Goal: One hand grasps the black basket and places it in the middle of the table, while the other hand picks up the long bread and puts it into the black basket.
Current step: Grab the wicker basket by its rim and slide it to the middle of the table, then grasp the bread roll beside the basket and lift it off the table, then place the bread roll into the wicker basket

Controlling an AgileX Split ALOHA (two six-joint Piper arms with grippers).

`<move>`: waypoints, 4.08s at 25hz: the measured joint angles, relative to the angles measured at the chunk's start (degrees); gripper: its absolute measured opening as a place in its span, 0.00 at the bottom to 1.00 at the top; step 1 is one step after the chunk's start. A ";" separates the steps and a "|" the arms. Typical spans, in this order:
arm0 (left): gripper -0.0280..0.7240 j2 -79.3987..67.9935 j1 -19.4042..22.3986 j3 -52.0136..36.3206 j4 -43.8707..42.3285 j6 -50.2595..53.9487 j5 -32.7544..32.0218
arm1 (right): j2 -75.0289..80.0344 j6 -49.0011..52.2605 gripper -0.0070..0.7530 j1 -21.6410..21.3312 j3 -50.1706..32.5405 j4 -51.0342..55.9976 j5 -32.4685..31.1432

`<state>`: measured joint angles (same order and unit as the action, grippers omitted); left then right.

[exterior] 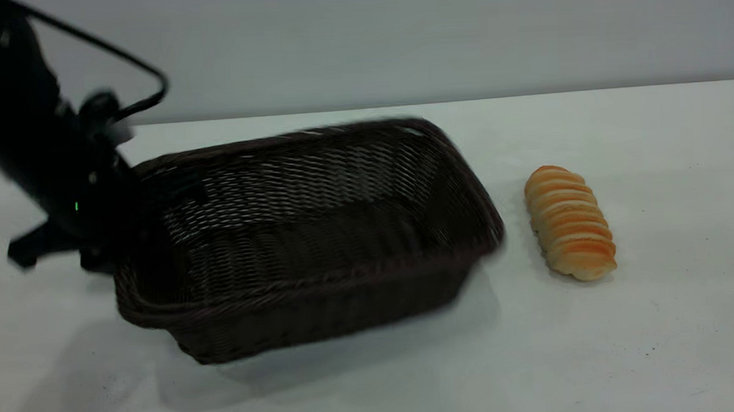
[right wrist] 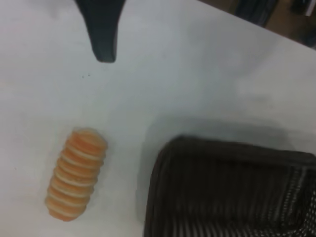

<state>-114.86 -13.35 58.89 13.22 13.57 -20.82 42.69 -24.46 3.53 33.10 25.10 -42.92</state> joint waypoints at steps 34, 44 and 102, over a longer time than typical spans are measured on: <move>0.79 -1.73 0.00 18.83 -13.22 -3.30 -21.74 | 0.10 1.14 0.68 0.00 0.00 0.28 -0.65; 0.77 14.20 0.00 18.83 -14.41 -3.22 -25.25 | 18.52 -16.91 0.67 0.00 0.00 21.66 15.29; 0.72 38.37 0.00 18.78 -19.42 -5.30 -37.28 | 64.78 -62.88 0.57 17.25 20.18 67.08 19.59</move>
<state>-76.49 -13.35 77.67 -6.20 8.26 -58.11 107.47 -87.34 20.79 53.27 92.17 -23.33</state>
